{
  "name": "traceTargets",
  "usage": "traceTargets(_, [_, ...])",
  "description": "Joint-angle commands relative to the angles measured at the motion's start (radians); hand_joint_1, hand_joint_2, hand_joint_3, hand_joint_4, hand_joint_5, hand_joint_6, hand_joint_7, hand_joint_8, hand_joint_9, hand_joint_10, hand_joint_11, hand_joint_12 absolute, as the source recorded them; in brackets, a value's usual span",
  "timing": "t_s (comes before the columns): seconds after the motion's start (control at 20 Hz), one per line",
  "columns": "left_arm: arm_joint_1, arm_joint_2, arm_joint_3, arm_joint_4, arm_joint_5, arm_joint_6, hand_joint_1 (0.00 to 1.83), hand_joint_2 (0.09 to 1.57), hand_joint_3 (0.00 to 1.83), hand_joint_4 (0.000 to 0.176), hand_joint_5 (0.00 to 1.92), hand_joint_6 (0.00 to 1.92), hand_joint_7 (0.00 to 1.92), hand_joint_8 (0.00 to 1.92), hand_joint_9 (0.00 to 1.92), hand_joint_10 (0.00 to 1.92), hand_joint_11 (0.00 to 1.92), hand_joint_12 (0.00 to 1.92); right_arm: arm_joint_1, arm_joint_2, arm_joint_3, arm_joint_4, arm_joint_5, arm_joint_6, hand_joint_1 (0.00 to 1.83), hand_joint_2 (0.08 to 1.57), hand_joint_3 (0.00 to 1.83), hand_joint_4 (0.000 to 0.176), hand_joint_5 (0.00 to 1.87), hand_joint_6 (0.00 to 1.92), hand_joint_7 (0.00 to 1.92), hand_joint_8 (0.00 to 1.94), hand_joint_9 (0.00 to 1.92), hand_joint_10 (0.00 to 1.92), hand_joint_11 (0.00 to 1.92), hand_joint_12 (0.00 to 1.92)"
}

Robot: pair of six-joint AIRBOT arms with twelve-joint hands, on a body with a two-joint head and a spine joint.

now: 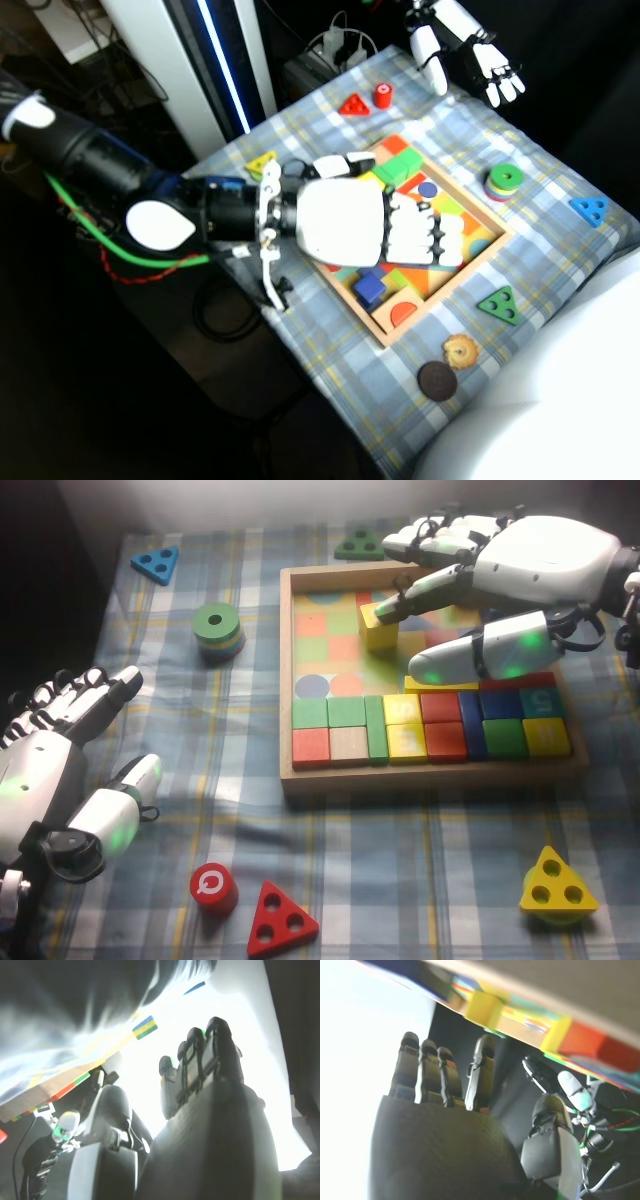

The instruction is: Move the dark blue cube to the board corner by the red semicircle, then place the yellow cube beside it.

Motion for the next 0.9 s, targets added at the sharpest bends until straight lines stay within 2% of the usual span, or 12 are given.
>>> traceTargets(0.0, [-0.006,-0.004,0.004,0.049,-0.105,-0.003,0.5,1.42,0.0,0.079,0.3,0.0,0.15,0.0,0.12,0.0,0.0,0.0,0.02,-0.008,0.005,0.039,0.09,0.007,0.0,0.99,0.0,0.108,0.52,0.01,0.0,0.0,0.0,0.0,0.0,0.0])
traceTargets(0.15, [-0.006,-0.004,0.004,0.049,-0.105,-0.003,0.5,1.42,0.0,0.067,0.31,0.0,0.17,0.0,0.13,0.0,0.0,0.0,0.02,-0.015,0.016,0.035,0.07,0.007,0.0,0.97,0.0,0.132,0.52,0.01,0.0,0.0,0.0,0.0,0.0,0.0])
traceTargets(0.2, [-0.006,-0.004,0.004,0.049,-0.105,-0.003,0.5,1.42,0.0,0.068,0.31,0.0,0.16,0.0,0.12,0.0,0.0,0.0,0.02,-0.015,0.016,0.032,0.066,0.007,0.0,0.98,0.0,0.121,0.52,0.0,0.0,0.0,0.0,0.0,0.0,0.0])
traceTargets(0.25, [-0.006,-0.004,0.004,0.048,-0.105,-0.003,0.5,1.42,0.0,0.062,0.31,0.0,0.16,0.0,0.11,0.0,0.0,0.0,0.02,-0.015,0.016,0.029,0.063,0.007,0.0,0.99,0.0,0.123,0.52,0.0,0.0,0.0,0.0,0.0,0.0,0.0])
traceTargets(0.45, [-0.006,-0.004,0.004,0.048,-0.105,-0.003,0.5,1.42,0.0,0.068,0.31,0.0,0.16,0.0,0.11,0.0,0.0,0.0,0.02,-0.006,0.009,-0.026,0.045,0.052,0.0,1.0,0.0,0.16,0.5,0.0,0.0,0.0,0.0,0.0,0.0,0.0])
traceTargets(0.5, [-0.006,-0.004,0.005,0.049,-0.104,-0.003,0.49,1.42,0.0,0.068,0.31,0.0,0.16,0.0,0.11,0.0,0.0,0.0,0.02,0.01,-0.003,-0.038,0.036,0.055,0.0,1.02,0.0,0.148,0.5,0.0,0.0,0.0,0.0,0.0,0.0,0.0])
traceTargets(0.55, [-0.006,-0.004,0.005,0.049,-0.102,-0.003,0.52,1.42,0.0,0.056,0.32,0.0,0.17,0.0,0.12,0.0,0.0,0.0,0.02,0.028,-0.016,-0.049,0.025,0.055,0.0,1.02,0.01,0.123,0.5,0.0,0.0,0.0,0.0,0.0,0.0,0.0])
traceTargets(0.6, [-0.006,-0.004,0.005,0.049,-0.101,-0.003,0.57,1.41,0.0,0.051,0.33,0.0,0.17,0.0,0.12,0.0,0.0,0.0,0.02,0.046,-0.027,-0.056,0.014,0.055,0.0,0.99,0.0,0.107,0.5,0.0,0.0,0.0,0.0,0.0,0.0,0.0])
traceTargets(0.7, [-0.006,-0.004,0.004,0.048,-0.099,-0.003,0.54,1.41,0.0,0.048,0.33,0.0,0.16,0.0,0.13,0.0,0.0,0.0,0.02,0.081,-0.05,-0.063,-0.004,0.055,0.0,0.98,0.0,0.061,0.52,0.01,0.0,0.0,0.0,0.0,0.0,0.0])
traceTargets(0.75, [-0.006,-0.003,0.004,0.048,-0.098,-0.003,0.54,1.41,0.0,0.054,0.32,0.0,0.16,0.0,0.13,0.0,0.0,0.0,0.02,0.101,-0.059,-0.064,-0.013,0.054,0.0,0.99,0.0,0.067,0.52,0.01,0.0,0.0,0.0,0.0,0.0,0.0])
traceTargets(0.8, [-0.006,-0.003,0.004,0.048,-0.099,-0.003,0.51,1.41,0.0,0.062,0.32,0.0,0.15,0.0,0.13,0.0,0.0,0.0,0.019,0.118,-0.064,-0.064,-0.021,0.053,0.0,1.04,0.02,0.084,0.5,0.0,0.0,0.0,0.0,0.0,0.0,0.0])
traceTargets(0.85, [-0.006,-0.003,0.003,0.048,-0.1,-0.003,0.5,1.41,0.0,0.063,0.31,0.0,0.15,0.0,0.13,0.0,0.0,0.0,0.019,0.124,-0.066,-0.064,-0.027,0.051,0.0,1.04,0.01,0.098,0.5,0.0,0.0,0.0,0.0,0.0,0.0,0.0])
